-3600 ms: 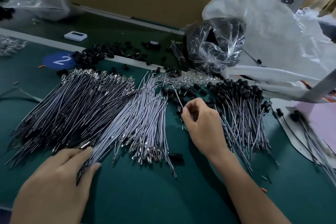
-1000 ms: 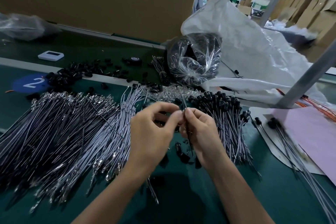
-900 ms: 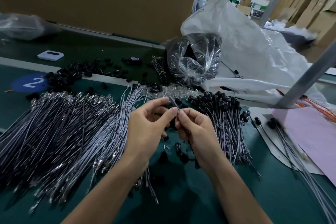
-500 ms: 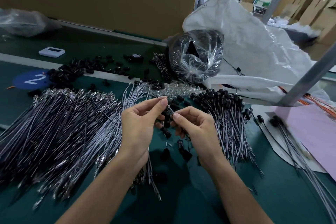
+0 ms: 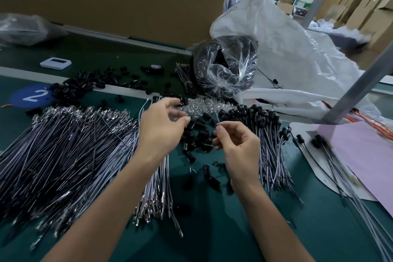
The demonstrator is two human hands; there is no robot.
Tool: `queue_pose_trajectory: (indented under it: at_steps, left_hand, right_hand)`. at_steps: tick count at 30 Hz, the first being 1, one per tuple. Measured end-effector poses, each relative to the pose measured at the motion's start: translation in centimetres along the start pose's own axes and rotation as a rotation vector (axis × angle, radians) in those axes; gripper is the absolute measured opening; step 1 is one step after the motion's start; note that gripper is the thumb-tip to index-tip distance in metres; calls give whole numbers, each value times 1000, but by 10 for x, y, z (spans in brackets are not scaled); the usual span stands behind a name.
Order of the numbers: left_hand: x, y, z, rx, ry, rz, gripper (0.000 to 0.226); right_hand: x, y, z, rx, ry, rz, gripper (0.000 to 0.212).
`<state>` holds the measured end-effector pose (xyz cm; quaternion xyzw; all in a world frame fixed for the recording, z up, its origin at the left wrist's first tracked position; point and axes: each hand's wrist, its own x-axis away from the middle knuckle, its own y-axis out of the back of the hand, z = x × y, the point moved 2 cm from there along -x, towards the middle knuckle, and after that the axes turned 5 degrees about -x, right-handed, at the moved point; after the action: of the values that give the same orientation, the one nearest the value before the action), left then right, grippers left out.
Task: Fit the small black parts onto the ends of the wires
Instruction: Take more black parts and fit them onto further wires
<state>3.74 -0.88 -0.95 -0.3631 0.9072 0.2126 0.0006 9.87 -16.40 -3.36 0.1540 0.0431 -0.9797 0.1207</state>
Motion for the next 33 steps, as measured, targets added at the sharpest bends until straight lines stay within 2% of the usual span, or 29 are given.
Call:
queue_pose_trajectory:
  at_steps: [2,4,7,11,13,18,23,25,27,31,33]
  left_hand:
    - [-21,-8,-3,-254,-99,9,44]
    - [-39,-26,0,-429,-151,112,44]
    - [-54,-53,4,-531,-194,295,39]
    - [-66,-70,-4,-734,-225,344,39]
    - [-69,-72,-9,-801,-199,377,38]
    - [-74,-79,-15,-937,-239,407,19]
    - [-73,-82,-20,-945,-264,444,23]
    - [-73,-80,-14,-864,-229,470,27]
    - [-70,-74,-4,-613,-150,480,23]
    - [-46,-48,7,417,172,351,29]
    - [-33,-37,10,771,270,280,25]
  right_hand:
    - [-3,5,-3,9,4,-79,8]
    - [-5,9,-4,28,14,-139,9]
    - [-7,12,-5,36,30,-185,11]
    - [-8,13,-5,41,38,-192,11]
    - [-8,13,-5,48,38,-188,10]
    - [-7,12,-5,73,28,-167,10]
    - [-7,11,-5,82,19,-153,9]
    - [-7,12,-4,82,14,-150,9]
    - [-6,12,-3,88,8,-138,10]
    - [-4,10,1,101,16,-81,11]
    - [-3,9,4,105,44,-41,12]
